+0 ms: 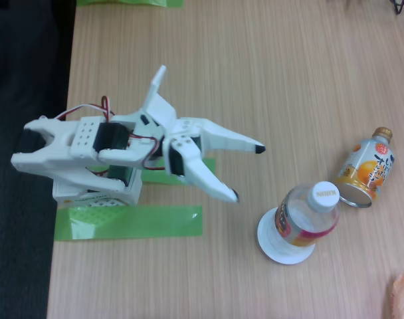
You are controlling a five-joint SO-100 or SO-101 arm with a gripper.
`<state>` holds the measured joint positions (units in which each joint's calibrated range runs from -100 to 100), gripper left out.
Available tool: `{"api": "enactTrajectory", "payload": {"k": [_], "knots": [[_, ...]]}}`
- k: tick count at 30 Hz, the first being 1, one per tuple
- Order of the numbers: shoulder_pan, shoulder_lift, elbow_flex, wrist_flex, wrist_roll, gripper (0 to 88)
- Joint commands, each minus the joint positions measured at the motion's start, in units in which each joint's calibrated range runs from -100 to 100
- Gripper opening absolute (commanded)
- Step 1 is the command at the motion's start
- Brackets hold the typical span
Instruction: Pick up the plastic bottle and stand it up on the white place
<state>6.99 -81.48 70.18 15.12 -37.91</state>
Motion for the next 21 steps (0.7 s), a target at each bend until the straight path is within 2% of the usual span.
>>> {"api": "enactTrajectory", "payload": {"k": [1, 9, 16, 18, 21], "knots": [[0.4, -7.7, 4.0, -0.4, 10.0, 43.3], [0.6, -17.2, 17.8, -0.9, 33.6, 43.3], [0.2, -17.7, 23.0, -14.4, 51.7, 43.3], [0.5, -17.7, 24.7, -18.7, 55.2, 41.8], [0.6, -17.7, 26.1, -24.3, 58.7, 32.5]]}}
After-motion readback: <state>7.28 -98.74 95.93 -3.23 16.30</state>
